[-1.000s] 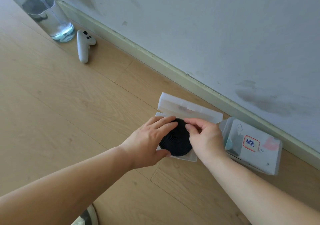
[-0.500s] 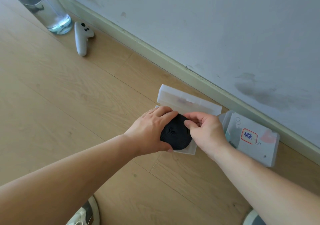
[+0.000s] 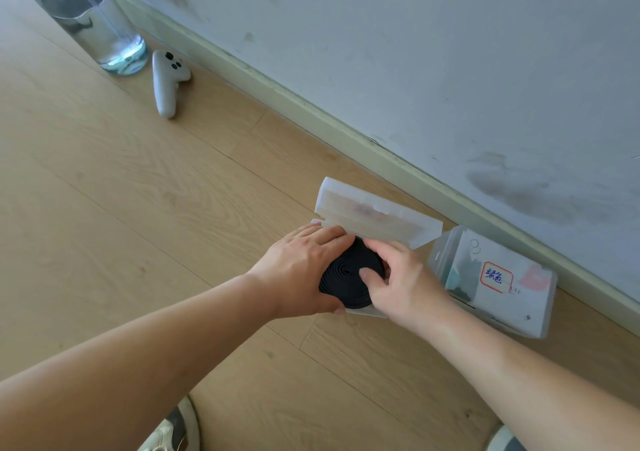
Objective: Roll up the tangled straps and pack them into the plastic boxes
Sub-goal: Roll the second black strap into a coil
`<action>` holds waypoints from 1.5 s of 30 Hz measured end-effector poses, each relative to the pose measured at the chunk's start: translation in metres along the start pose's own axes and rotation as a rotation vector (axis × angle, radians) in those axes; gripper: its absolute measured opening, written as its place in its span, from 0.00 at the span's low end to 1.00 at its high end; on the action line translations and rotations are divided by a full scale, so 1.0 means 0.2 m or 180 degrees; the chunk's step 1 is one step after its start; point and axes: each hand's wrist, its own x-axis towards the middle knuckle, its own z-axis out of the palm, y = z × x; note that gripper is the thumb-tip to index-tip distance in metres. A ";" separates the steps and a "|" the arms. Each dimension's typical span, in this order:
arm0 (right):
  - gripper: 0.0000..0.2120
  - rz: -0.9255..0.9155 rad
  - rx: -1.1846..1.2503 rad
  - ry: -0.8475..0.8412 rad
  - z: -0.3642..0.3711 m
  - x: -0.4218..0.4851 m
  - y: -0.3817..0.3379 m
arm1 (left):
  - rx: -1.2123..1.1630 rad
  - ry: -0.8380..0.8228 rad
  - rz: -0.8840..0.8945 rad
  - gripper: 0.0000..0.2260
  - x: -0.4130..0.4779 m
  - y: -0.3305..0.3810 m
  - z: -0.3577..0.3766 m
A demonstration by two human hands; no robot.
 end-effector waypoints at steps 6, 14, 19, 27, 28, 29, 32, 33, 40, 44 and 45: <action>0.24 -0.0093 -0.0184 -0.0098 -0.01 0.00 -0.04 | 0.0242 -0.0051 0.0014 0.47 0.02 0.02 -0.02; 0.36 -0.0183 -0.1012 -0.0395 -0.05 -0.04 -0.02 | 0.0196 -0.0056 -0.0007 0.47 0.01 0.01 -0.02; 0.22 -0.0046 -0.1472 -0.0619 -0.08 0.00 -0.09 | 0.0321 -0.0128 0.0005 0.48 0.02 0.02 -0.03; 0.36 -0.0099 -0.1452 -0.0701 -0.04 -0.02 -0.06 | 0.0664 -0.0294 -0.0015 0.48 0.06 0.03 -0.02; 0.36 -0.0076 -0.1445 -0.0736 -0.04 -0.02 -0.06 | 0.0698 -0.0328 -0.0019 0.47 0.07 0.04 -0.02; 0.36 -0.0061 -0.1431 -0.0754 -0.03 -0.01 -0.06 | 0.0709 -0.0346 -0.0024 0.47 0.07 0.04 -0.02; 0.28 -0.0069 -0.1186 -0.0597 -0.04 0.00 -0.03 | 0.0670 -0.0327 -0.0094 0.47 0.08 0.04 -0.02; 0.27 -0.0022 -0.1058 -0.0551 -0.05 0.00 -0.02 | 0.0614 -0.0336 -0.0132 0.47 0.08 0.04 -0.02; 0.29 -0.0062 -0.0561 -0.0236 -0.02 -0.01 0.00 | 0.0538 -0.0392 -0.0209 0.46 0.09 0.06 -0.03; 0.34 -0.0191 -0.0768 -0.0409 -0.03 -0.03 0.02 | 0.0667 -0.0551 -0.0252 0.44 0.11 0.07 -0.04; 0.35 -0.0207 -0.0874 -0.0429 -0.02 -0.03 0.02 | 0.0734 -0.0588 -0.0254 0.44 0.12 0.08 -0.04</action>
